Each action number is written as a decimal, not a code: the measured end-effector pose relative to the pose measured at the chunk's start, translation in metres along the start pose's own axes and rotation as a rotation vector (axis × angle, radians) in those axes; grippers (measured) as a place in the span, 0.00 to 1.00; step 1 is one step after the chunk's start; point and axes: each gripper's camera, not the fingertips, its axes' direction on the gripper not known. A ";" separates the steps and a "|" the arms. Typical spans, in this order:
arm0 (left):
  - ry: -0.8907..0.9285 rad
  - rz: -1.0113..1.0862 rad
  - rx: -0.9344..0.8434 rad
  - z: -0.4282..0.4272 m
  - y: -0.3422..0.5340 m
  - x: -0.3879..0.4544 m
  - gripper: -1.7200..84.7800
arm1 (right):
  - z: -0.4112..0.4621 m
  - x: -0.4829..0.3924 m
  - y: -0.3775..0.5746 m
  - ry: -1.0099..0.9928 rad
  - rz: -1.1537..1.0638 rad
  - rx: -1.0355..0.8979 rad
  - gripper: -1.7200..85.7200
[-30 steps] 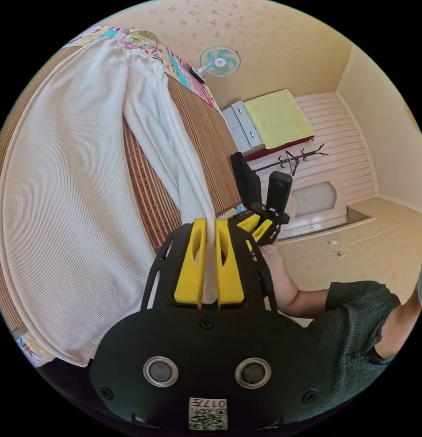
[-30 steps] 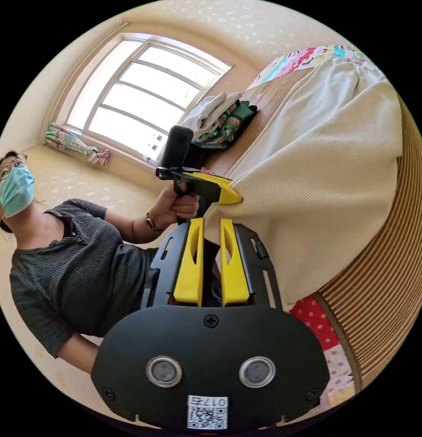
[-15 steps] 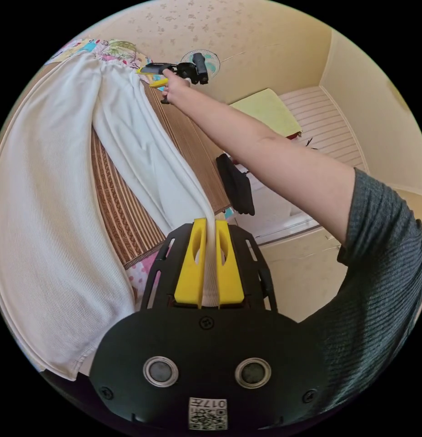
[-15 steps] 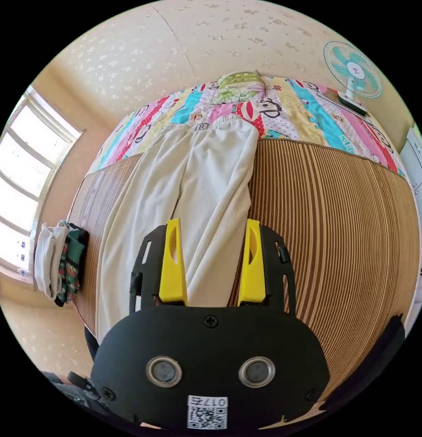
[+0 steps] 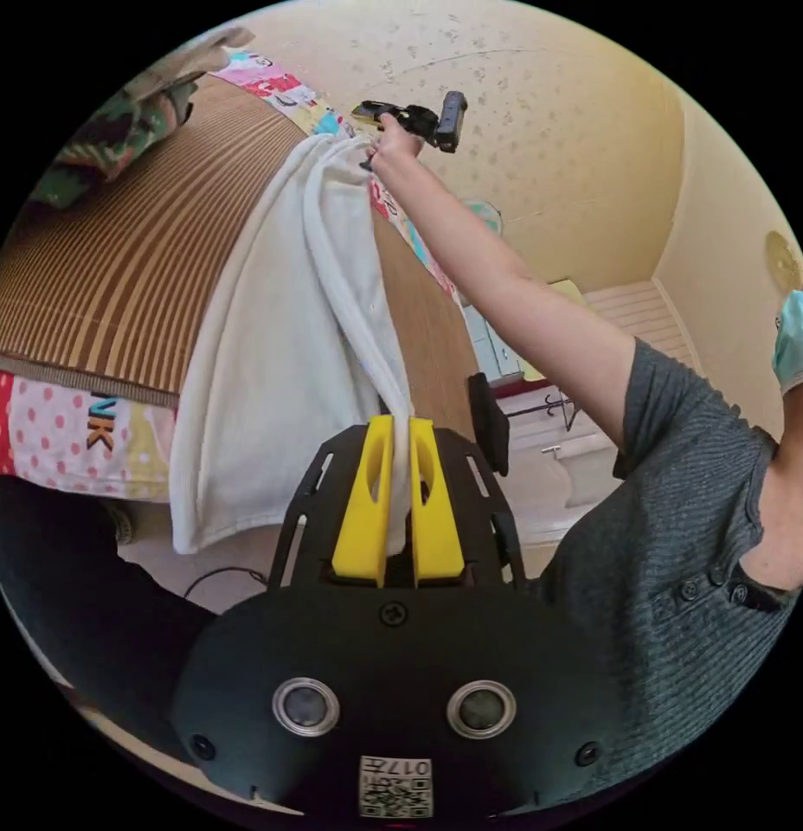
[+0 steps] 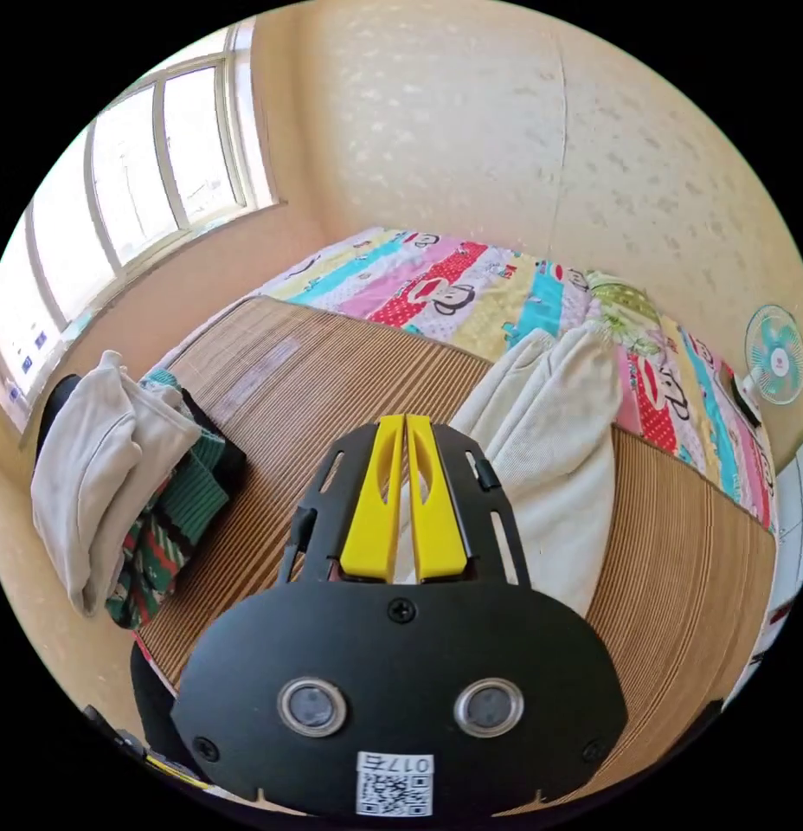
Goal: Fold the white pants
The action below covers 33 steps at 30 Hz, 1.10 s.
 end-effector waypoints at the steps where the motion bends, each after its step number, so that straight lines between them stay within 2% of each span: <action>1: -0.001 -0.025 0.000 -0.003 0.002 -0.007 0.06 | 0.001 0.003 0.020 -0.122 0.008 0.014 0.04; 4: 0.031 -0.056 0.012 -0.008 0.011 -0.024 0.07 | -0.020 0.000 0.102 -0.190 -0.011 0.036 0.05; 9: -0.069 0.009 -0.073 0.008 0.011 -0.012 0.07 | -0.065 0.022 0.257 0.003 0.009 0.025 0.10; 12: -0.077 0.071 -0.063 0.010 0.015 0.007 0.07 | -0.072 0.064 0.285 -0.005 0.132 -0.023 0.13; 17: -0.087 0.161 -0.037 0.013 0.021 0.050 0.07 | -0.055 0.102 0.224 -0.172 0.196 -0.026 0.17; 20: -0.070 0.211 -0.021 0.013 0.025 0.077 0.07 | -0.016 0.099 0.167 -0.028 0.171 -0.063 0.18; 23: -0.029 0.225 -0.020 0.011 0.024 0.094 0.06 | 0.039 0.121 0.124 0.093 0.239 -0.196 0.18; 25: -0.005 0.227 -0.002 0.006 0.023 0.100 0.06 | 0.050 0.131 0.105 0.218 0.258 -0.261 0.13; 27: 0.039 0.237 0.000 -0.002 0.023 0.105 0.06 | 0.021 0.119 0.098 0.242 0.241 -0.164 0.08; 31: 0.243 0.276 0.025 -0.026 0.034 0.107 0.06 | -0.069 0.060 0.096 0.305 0.182 0.140 0.06; 33: 0.250 0.251 0.061 -0.047 0.042 0.101 0.06 | -0.071 0.051 0.089 0.231 0.125 0.165 0.06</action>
